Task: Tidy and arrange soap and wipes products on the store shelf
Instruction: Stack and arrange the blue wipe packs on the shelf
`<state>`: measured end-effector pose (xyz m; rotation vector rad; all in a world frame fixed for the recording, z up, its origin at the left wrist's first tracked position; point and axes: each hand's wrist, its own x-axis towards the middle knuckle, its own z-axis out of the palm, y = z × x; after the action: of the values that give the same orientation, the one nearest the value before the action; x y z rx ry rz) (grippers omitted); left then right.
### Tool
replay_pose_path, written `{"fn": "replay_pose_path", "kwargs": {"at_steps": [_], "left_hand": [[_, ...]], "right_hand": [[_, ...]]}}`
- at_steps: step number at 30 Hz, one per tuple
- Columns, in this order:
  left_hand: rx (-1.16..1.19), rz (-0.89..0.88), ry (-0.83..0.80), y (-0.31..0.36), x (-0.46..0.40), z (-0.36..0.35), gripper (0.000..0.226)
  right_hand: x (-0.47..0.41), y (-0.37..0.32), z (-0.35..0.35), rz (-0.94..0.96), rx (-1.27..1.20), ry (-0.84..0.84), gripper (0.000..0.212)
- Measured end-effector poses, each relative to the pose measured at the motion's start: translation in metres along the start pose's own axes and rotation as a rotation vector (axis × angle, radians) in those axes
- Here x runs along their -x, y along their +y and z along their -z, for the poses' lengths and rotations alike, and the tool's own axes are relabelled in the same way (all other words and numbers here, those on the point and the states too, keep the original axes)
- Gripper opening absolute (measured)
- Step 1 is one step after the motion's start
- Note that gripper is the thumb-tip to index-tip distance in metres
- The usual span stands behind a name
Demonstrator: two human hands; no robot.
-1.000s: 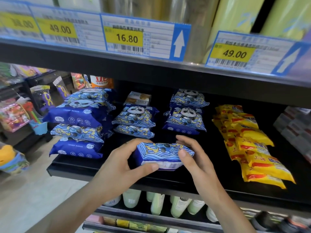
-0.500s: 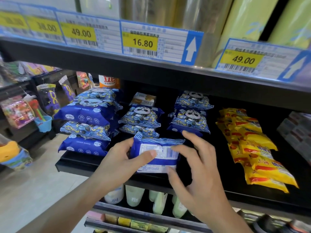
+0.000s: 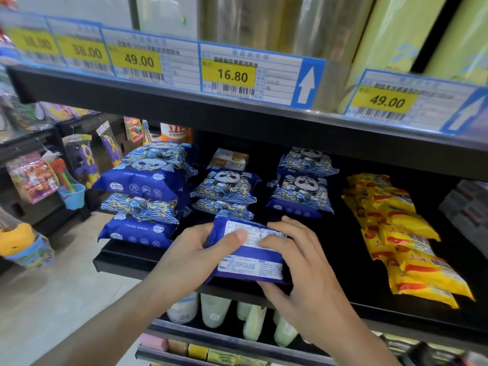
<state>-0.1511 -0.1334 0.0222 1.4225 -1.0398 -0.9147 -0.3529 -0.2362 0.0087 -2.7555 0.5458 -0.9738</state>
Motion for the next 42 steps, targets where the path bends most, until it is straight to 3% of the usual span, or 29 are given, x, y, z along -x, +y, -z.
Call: {"fn": "replay_pose_path", "kwargs": {"at_steps": [3,6,9,14,19,24,30,34,37,40,42], "left_hand": [[0.015,0.049,0.145,0.000,-0.001,0.006,0.028],[0.048,0.009,0.181,-0.005,-0.001,0.008,0.031],[0.069,-0.101,0.144,-0.012,-0.001,0.010,0.057],[-0.288,-0.381,0.067,-0.020,0.001,0.012,0.083],[-0.365,-0.453,0.060,-0.015,-0.002,0.013,0.072],[-0.354,-0.358,0.023,-0.012,0.001,0.010,0.071],[-0.262,-0.278,-0.013,-0.012,0.003,0.004,0.058],[-0.136,-0.234,-0.018,-0.011,0.007,0.002,0.040],[-0.012,-0.178,0.012,-0.008,0.005,0.000,0.034],[0.045,-0.122,0.076,-0.002,0.000,-0.003,0.028],[0.075,-0.082,0.099,0.002,-0.003,-0.005,0.024]], "right_hand": [[-0.003,0.003,0.005,-0.085,-0.125,0.000,0.059],[-0.004,0.003,0.008,-0.243,-0.340,-0.001,0.062],[-0.005,-0.001,0.009,-0.360,-0.516,0.017,0.061],[-0.010,-0.001,0.012,-0.438,-0.707,-0.040,0.054],[-0.010,-0.001,0.011,-0.499,-0.844,-0.063,0.042],[-0.010,-0.002,0.010,-0.531,-0.932,-0.062,0.047],[-0.011,-0.004,0.006,-0.532,-0.918,-0.028,0.041],[-0.010,-0.004,0.007,-0.536,-0.708,0.042,0.060],[-0.012,-0.007,0.014,-0.346,-0.310,0.146,0.082],[-0.021,-0.010,0.020,-0.036,-0.013,-0.003,0.078],[-0.031,-0.010,0.022,0.028,0.041,-0.121,0.072]]}}
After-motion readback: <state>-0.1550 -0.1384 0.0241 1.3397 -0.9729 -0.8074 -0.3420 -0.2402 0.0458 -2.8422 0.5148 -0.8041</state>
